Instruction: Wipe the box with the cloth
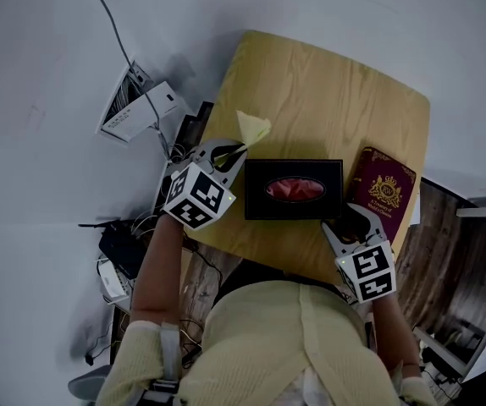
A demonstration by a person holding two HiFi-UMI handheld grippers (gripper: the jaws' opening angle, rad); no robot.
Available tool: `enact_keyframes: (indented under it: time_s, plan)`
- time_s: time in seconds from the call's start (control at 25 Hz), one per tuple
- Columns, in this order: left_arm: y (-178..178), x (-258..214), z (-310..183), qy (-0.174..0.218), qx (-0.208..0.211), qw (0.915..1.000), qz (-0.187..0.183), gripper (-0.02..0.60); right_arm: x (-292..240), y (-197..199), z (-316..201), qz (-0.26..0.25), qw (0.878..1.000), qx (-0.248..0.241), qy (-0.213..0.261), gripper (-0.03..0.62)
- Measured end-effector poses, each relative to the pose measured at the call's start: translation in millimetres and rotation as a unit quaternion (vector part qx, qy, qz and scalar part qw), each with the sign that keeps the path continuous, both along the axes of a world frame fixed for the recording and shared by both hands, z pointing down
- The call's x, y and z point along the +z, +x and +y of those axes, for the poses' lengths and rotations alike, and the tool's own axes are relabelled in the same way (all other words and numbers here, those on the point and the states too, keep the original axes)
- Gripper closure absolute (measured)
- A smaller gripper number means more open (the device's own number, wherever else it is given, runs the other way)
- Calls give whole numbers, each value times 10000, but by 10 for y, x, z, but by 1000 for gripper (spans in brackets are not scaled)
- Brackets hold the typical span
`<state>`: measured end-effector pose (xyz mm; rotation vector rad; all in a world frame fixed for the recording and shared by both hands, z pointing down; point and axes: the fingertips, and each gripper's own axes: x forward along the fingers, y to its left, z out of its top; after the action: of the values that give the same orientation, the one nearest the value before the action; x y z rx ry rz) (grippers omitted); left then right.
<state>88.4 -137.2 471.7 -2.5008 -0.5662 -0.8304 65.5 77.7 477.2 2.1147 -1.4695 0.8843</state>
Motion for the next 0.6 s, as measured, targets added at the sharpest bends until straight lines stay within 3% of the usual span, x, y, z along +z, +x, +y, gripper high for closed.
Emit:
enact_keyframes:
  time_s: [0.24,0.44,0.6]
  plan:
    - [-223,127,82,196,302,9991,-244,552,15,127,17,107,9999,-94,-70,368]
    - [-246,128,59,-12,46,9999,-152,552,10,151,-17,122,9997,-198,-100,368]
    - [-259,123,82,399,395,9983,-161,552,5,169,-17,127,9997,-205,-99,368]
